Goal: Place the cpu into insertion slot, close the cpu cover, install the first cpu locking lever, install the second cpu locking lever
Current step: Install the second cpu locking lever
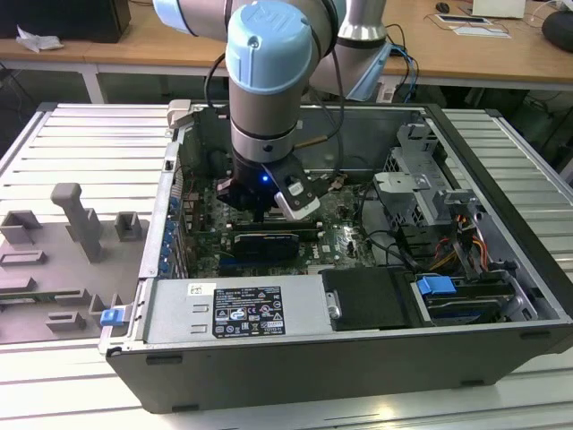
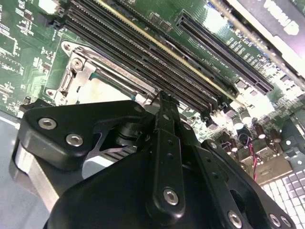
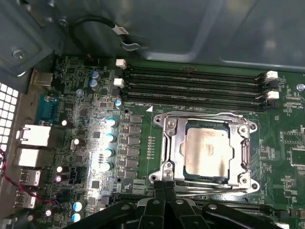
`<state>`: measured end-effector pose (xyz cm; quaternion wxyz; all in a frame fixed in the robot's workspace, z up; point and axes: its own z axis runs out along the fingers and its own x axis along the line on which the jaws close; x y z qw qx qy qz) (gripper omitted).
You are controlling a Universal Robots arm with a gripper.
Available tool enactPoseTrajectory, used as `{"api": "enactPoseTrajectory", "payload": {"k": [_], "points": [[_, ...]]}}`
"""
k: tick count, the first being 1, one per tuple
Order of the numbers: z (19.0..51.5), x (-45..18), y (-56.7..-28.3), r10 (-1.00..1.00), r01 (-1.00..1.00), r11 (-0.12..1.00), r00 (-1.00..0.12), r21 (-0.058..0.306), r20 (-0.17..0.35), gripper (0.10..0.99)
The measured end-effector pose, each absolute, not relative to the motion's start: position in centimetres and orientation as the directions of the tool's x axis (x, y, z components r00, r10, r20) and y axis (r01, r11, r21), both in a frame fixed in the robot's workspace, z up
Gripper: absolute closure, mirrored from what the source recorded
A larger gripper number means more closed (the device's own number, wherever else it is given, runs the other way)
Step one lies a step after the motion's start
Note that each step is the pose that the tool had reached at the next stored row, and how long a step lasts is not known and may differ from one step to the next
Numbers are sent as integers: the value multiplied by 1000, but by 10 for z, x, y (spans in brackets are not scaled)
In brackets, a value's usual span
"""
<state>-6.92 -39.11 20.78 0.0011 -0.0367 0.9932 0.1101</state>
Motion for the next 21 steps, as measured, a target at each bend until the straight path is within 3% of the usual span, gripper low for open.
{"api": "enactPoseTrajectory", "payload": {"k": [9,21], "points": [[198,-72,-393,-80,-81,962,-997,261,-14,980],[214,-76,-393,-81,-82,960,-997,268,-14,980]]}}
